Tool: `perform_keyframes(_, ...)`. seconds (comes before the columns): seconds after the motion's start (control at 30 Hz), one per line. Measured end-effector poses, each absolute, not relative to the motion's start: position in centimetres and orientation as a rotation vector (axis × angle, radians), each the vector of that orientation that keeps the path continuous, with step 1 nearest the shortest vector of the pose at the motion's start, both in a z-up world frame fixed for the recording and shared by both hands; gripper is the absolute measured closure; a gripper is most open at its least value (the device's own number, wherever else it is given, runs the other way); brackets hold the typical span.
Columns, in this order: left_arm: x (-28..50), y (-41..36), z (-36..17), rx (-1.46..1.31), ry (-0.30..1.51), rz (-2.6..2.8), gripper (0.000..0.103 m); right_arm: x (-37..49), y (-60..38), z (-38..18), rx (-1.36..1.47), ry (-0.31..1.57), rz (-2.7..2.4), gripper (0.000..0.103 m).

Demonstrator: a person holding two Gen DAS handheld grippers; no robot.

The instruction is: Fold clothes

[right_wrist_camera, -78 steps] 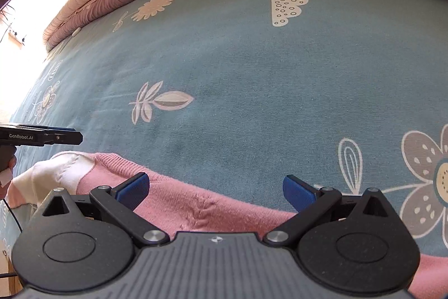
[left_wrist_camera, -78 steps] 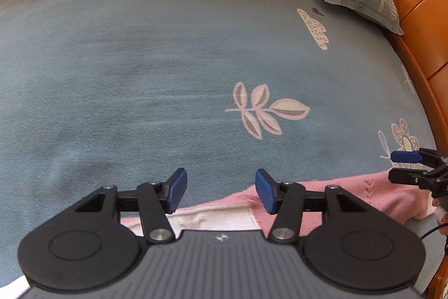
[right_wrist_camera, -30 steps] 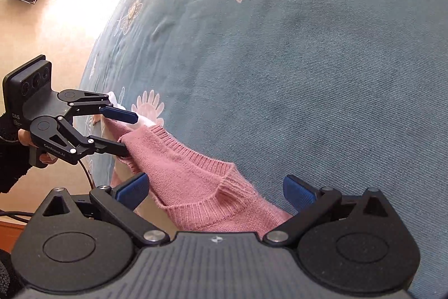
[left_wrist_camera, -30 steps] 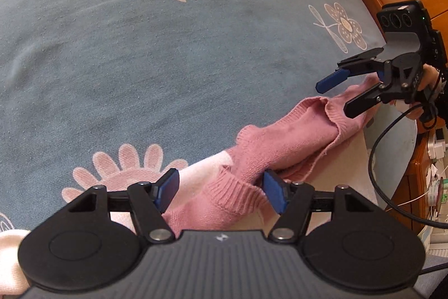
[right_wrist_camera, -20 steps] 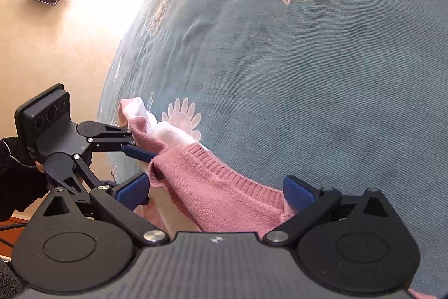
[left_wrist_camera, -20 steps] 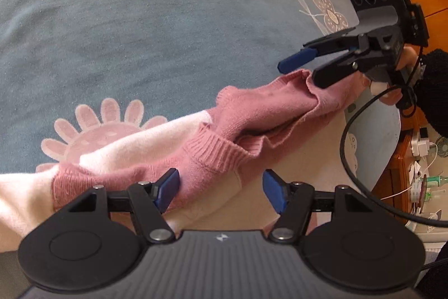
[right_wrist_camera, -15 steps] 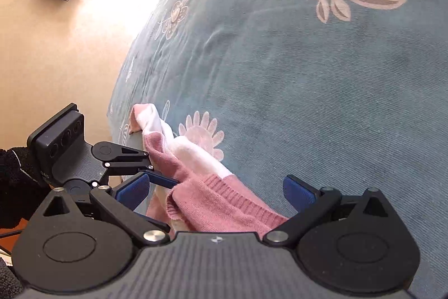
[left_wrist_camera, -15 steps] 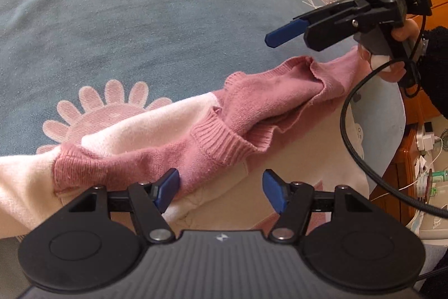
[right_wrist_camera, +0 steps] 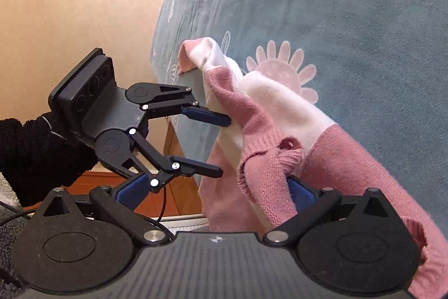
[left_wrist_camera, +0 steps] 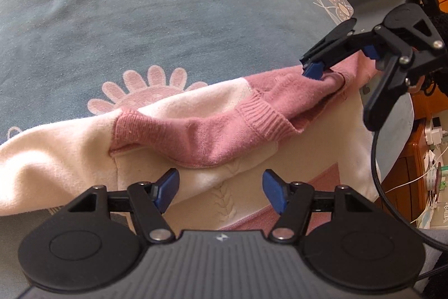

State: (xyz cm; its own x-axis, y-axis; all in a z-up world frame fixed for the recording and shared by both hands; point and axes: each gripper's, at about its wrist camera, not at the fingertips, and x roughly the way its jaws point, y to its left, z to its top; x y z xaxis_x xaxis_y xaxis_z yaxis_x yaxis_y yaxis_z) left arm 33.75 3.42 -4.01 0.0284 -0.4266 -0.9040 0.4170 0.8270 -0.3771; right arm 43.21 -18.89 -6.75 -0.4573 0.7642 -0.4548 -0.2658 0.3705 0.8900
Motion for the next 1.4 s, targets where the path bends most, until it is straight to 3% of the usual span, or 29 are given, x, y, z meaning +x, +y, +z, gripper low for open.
perform_keyframes(0.13,34.2,3.4,-3.7,0.009,1.374,-0.667,0.038,42.6,-18.3,-7.7,0.375,1.644,1.227,0.000)
perform_keyframes(0.27,35.4,4.0,-3.4,0.021,1.359,-0.654,0.038,43.4,-18.1,-8.8,0.500,1.600,1.157,0.000)
perform_keyframes(0.4,36.6,4.2,-2.8,0.105,1.357,-0.692,0.038,42.4,-17.2,-6.8,0.490,1.504,1.217,0.000)
perform_keyframes(0.77,35.7,-2.7,-1.1,0.728,1.173,-1.085,0.038,38.2,-16.1,-2.1,0.185,1.320,1.307,0.000)
perform_keyframes(1.13,32.3,-8.1,-5.1,1.174,1.074,-1.477,0.039,36.3,-15.2,-2.0,0.154,1.315,1.400,0.000)
perform_keyframes(1.23,31.1,-7.6,-5.4,1.241,1.040,-1.495,0.050,36.0,-15.3,-2.6,0.113,1.316,1.382,0.000)
perform_keyframes(1.3,30.9,-7.4,-5.3,1.248,1.031,-1.477,0.070,36.1,-15.7,-3.1,0.113,1.330,1.353,0.000)
perform_keyframes(1.4,31.4,-7.2,-4.6,1.184,1.066,-1.458,0.070,36.3,-16.8,-3.4,0.117,1.349,1.326,0.000)
